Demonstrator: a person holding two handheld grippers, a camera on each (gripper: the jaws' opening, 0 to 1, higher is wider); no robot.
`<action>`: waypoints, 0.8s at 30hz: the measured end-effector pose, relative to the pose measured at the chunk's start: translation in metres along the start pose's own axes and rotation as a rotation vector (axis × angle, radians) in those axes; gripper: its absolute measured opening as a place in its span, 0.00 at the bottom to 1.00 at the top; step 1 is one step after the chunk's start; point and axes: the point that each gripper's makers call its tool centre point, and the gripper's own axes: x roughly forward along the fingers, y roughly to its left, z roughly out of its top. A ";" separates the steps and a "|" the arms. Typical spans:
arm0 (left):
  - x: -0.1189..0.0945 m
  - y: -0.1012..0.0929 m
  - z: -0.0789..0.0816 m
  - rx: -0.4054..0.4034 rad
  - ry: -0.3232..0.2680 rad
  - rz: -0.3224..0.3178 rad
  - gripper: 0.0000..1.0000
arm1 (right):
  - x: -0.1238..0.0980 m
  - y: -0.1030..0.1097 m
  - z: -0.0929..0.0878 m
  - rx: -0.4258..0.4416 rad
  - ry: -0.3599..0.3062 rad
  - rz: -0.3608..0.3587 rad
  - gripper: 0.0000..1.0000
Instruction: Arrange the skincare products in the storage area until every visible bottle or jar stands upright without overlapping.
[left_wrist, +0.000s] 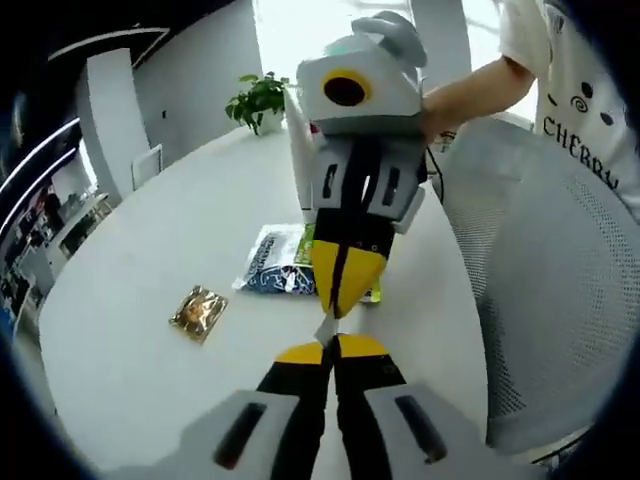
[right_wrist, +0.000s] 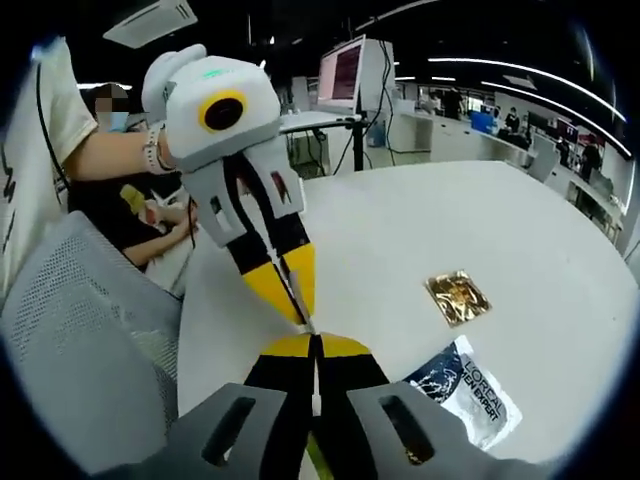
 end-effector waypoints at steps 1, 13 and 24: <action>0.000 0.000 0.001 -0.035 -0.015 0.005 0.01 | -0.001 0.000 0.000 -0.004 0.003 -0.004 0.01; 0.006 0.007 -0.006 -0.579 -0.112 0.035 0.00 | -0.008 -0.017 -0.011 -0.104 0.066 -0.117 0.13; 0.017 0.012 -0.023 -0.785 -0.071 0.030 0.00 | -0.003 -0.010 -0.013 -0.153 0.074 -0.117 0.14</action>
